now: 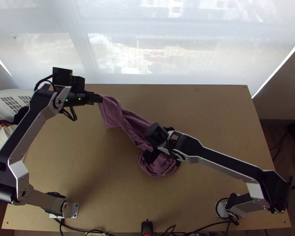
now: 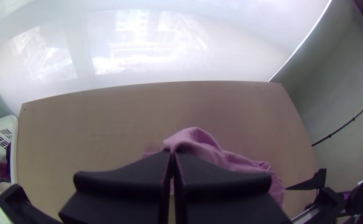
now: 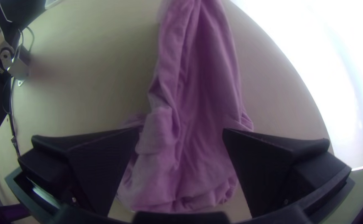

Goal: Fold the t-shirt

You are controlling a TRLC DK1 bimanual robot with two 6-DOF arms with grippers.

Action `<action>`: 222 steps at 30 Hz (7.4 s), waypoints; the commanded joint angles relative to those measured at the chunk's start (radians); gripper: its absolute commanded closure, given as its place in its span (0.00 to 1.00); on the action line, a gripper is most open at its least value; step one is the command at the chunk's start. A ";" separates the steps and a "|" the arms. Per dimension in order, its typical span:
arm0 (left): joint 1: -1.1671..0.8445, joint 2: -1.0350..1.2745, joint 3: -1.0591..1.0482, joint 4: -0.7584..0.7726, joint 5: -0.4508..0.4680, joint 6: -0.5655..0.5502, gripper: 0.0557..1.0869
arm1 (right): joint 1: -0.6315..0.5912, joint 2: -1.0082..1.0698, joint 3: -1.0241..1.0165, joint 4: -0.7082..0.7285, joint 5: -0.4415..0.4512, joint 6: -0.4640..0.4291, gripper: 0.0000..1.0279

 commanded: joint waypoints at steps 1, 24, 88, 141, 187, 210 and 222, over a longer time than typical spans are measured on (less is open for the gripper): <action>0.010 -0.015 -0.028 0.001 0.001 0.005 0.97 | 0.064 0.113 0.071 0.013 -0.034 0.027 0.10; 0.037 -0.079 -0.114 0.030 0.031 0.004 0.97 | -0.129 0.086 0.030 0.038 -0.107 -0.026 0.97; 0.165 -0.768 -0.016 -0.126 0.027 0.128 0.97 | -0.090 -0.410 0.559 -0.465 -0.029 -0.165 0.98; 0.027 -0.388 -0.625 0.377 0.024 0.137 0.97 | -0.162 -0.195 -0.196 0.148 -0.189 -0.181 0.06; 0.054 -0.510 -0.731 0.346 -0.001 0.025 0.97 | -0.120 -0.029 -0.239 0.282 -0.190 -0.145 0.97; 0.152 -0.644 -0.470 0.162 -0.041 0.060 0.97 | -0.547 -0.387 -0.067 0.067 -0.189 -0.168 0.98; 0.137 -0.733 -0.495 0.062 -0.042 0.076 0.97 | -0.596 -0.554 -0.314 0.033 -0.193 -0.187 0.97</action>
